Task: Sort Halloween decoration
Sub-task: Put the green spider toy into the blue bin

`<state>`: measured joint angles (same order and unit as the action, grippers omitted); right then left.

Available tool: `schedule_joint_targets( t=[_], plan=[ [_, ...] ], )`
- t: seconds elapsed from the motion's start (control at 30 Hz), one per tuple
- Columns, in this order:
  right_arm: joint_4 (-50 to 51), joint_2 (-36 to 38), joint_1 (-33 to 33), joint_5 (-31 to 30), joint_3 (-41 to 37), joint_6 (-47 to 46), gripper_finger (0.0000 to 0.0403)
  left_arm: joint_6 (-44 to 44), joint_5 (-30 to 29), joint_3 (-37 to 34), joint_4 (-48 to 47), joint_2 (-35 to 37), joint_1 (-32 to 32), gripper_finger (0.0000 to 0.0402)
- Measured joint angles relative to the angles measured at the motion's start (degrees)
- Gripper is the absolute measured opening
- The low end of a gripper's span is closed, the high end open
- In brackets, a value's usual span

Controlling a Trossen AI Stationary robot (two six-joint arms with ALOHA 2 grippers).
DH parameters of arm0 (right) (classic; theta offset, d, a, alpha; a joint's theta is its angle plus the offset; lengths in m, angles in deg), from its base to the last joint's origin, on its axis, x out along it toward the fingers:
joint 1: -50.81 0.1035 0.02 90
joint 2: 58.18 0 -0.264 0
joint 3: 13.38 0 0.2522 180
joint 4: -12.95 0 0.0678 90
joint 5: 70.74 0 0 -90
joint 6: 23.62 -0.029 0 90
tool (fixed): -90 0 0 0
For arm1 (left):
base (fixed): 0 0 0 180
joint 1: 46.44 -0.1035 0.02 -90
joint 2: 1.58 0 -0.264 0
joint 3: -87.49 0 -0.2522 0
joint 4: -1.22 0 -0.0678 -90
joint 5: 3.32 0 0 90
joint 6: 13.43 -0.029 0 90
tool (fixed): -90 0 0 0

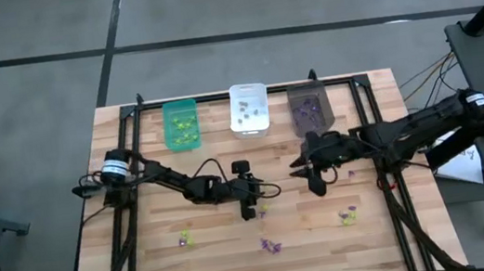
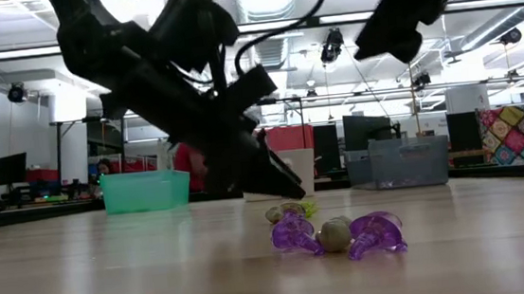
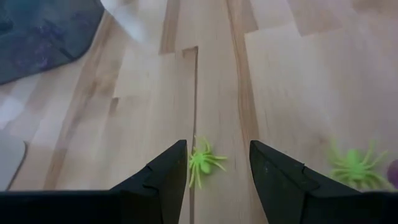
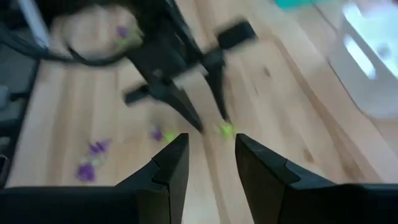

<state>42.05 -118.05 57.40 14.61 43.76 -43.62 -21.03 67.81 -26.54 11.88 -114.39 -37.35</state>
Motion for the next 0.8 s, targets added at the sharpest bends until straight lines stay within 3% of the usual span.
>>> schedule_joint_targets(
  t=[0.17, 0.8],
  plan=[
    [-7.5, -0.3, 1.1, -0.1, -2.1, 2.2, 0.0120, -0.3, -0.5, 0.0, 0.2, -2.0, -1.1, 0.0157],
    [-8.8, -0.3, 1.0, -2.1, -3.1, 0.4, 0.0109, 1.1, 0.7, -0.8, 0.6, -2.2, -2.9, 0.0153]
  ],
)
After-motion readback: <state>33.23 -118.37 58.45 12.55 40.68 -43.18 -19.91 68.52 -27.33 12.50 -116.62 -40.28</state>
